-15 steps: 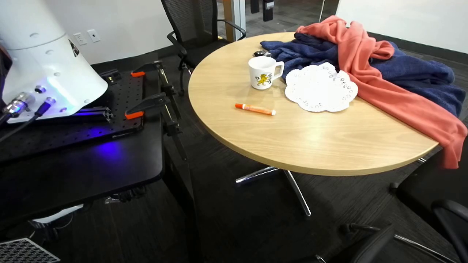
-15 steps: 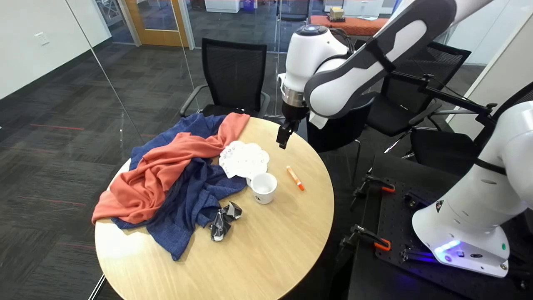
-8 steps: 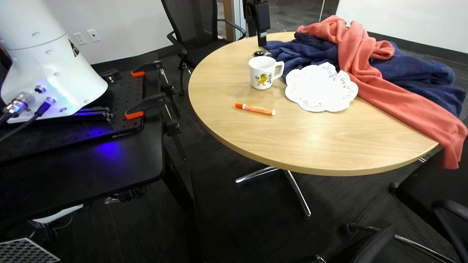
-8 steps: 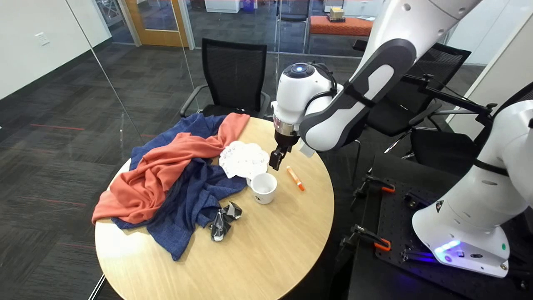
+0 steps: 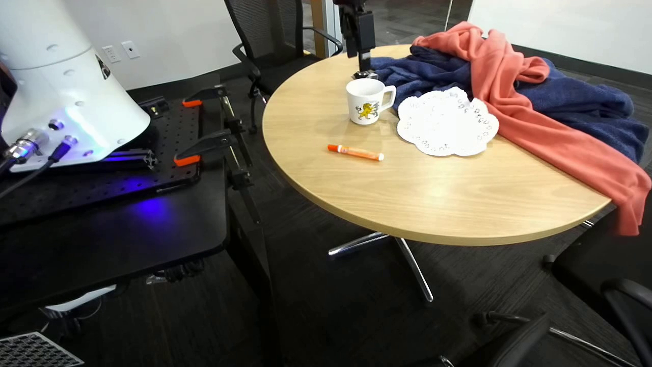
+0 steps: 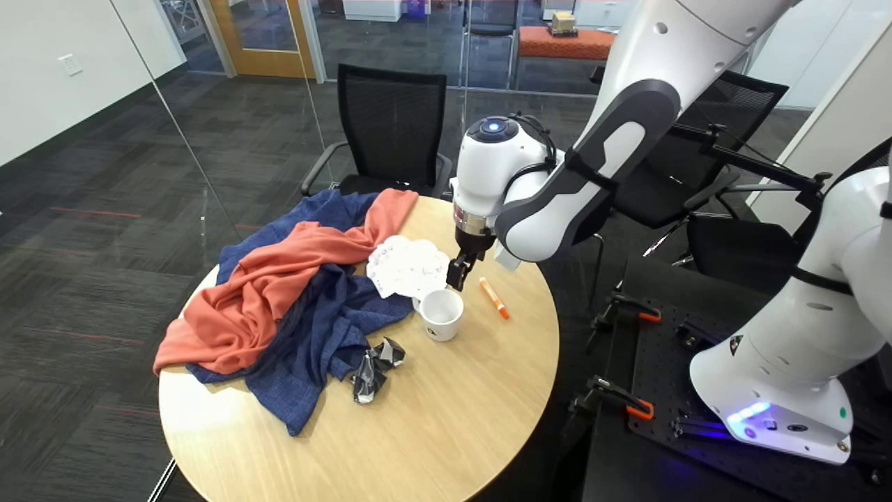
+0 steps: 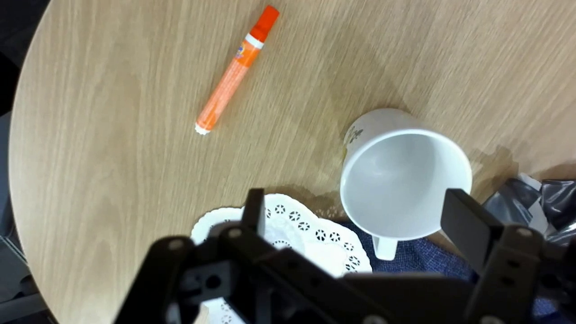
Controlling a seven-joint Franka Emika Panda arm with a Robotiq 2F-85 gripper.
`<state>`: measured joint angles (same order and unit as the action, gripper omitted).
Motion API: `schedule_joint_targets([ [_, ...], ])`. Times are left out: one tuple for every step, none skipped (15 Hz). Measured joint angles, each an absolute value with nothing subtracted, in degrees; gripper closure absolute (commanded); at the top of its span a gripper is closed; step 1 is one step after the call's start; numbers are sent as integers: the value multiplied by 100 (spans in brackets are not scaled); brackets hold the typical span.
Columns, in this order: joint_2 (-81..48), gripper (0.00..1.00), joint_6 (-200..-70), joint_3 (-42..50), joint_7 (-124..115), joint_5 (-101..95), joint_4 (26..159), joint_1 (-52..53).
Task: Move the white mug to the left
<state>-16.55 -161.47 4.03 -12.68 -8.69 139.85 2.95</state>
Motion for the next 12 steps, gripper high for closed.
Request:
schedule_joint_targets([
  [-1663,0,-16147,419,-1268,-862,13985,299],
  [-1684,0,-16149,430,-1268,-854,13979,299],
  [-1722,0,-16159,439,-1270,-834,13964,298],
  [-1781,0,-16174,444,-1272,-792,13934,298],
  [-1855,0,-16199,446,-1273,-746,13896,297],
  [-1944,0,-16240,446,-1274,-687,13854,294],
  [-2039,0,-16311,447,-1274,-608,13813,292],
  [-2139,0,-16389,447,-1274,-524,13767,292],
  [-2247,0,-16465,447,-1274,-451,13715,291],
  [-2343,0,-16540,447,-1274,-375,13671,291],
  [-2443,0,-16606,447,-1274,-305,13620,291],
  [-2539,0,-16645,448,-1274,-253,13569,291],
])
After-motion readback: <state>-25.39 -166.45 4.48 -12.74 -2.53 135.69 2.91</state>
